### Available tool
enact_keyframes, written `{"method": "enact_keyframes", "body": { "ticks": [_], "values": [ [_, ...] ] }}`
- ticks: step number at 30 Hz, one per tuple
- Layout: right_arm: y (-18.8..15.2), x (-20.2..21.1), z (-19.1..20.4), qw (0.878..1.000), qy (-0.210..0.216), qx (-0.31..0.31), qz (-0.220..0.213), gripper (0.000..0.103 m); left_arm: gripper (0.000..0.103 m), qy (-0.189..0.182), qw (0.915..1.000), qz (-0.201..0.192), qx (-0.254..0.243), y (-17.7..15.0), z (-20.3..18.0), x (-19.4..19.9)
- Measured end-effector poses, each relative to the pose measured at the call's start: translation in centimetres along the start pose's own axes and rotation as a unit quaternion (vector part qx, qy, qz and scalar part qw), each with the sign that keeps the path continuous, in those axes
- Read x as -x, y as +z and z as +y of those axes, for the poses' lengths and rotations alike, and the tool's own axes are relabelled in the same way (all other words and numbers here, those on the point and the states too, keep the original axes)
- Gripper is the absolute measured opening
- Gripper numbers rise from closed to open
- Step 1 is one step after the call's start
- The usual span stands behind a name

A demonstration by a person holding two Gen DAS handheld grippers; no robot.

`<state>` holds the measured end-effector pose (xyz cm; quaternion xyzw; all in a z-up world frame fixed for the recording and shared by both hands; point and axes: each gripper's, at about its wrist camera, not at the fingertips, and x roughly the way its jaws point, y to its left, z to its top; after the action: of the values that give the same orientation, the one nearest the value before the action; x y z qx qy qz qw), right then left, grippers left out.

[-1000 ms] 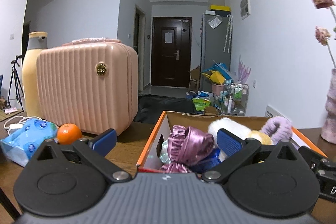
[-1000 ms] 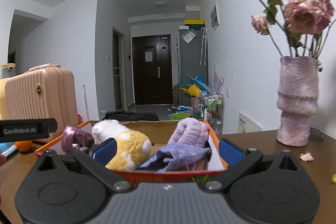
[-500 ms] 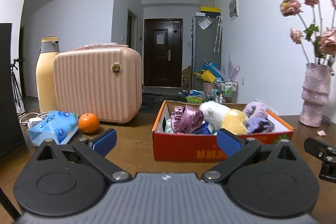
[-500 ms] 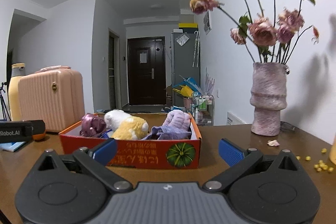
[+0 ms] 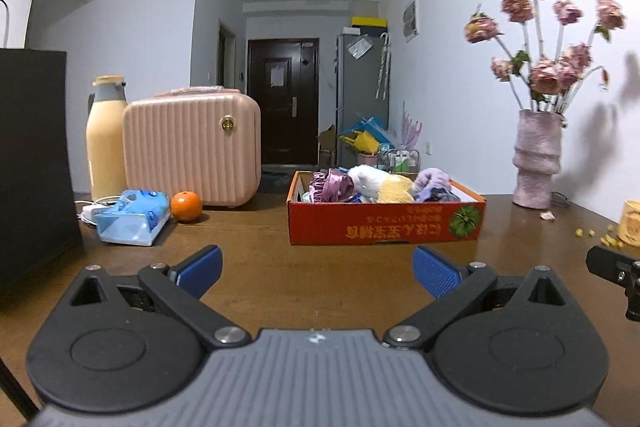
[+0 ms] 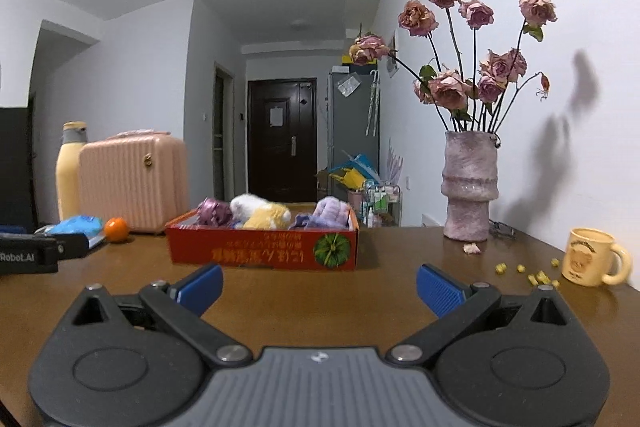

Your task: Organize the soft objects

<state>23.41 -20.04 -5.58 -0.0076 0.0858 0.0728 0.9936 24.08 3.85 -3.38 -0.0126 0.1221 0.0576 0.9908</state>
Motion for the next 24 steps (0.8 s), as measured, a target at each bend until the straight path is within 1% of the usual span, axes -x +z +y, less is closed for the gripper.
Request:
{"method": "enact_keyframes", "body": {
  "ticks": [3, 6, 9, 12, 19, 24],
  "values": [
    [-0.5, 2.5, -0.1, 1.000, 0.001, 0.001, 0.005, 0.103, 0.103, -0.004, 0.9999, -0.008, -0.009, -1.6, -0.1, 3.1],
    [-0.8, 4.8, -0.1, 1.000, 0.000, 0.003, 0.006, 0.103, 0.103, -0.009, 0.9999, -0.006, -0.011, -3.2, 0.0, 5.5],
    [-0.9, 6.5, -0.2, 1.000, -0.002, 0.003, 0.003, 0.103, 0.103, -0.016, 0.9998, 0.000, -0.009, -4.2, 0.2, 7.3],
    [-0.9, 7.7, -0.2, 1.000, -0.001, -0.002, 0.000, 0.103, 0.103, -0.019, 0.9998, -0.004, -0.007, -4.8, 0.4, 8.9],
    [-0.9, 8.8, -0.1, 1.000, 0.004, -0.003, -0.009, 0.103, 0.103, -0.024, 0.9993, -0.027, -0.010, -4.3, 0.1, 10.5],
    [-0.7, 8.9, -0.1, 1.000, 0.006, -0.002, -0.013, 0.103, 0.103, -0.027, 0.9990, -0.034, -0.013, -4.2, -0.2, 10.9]
  ]
}}
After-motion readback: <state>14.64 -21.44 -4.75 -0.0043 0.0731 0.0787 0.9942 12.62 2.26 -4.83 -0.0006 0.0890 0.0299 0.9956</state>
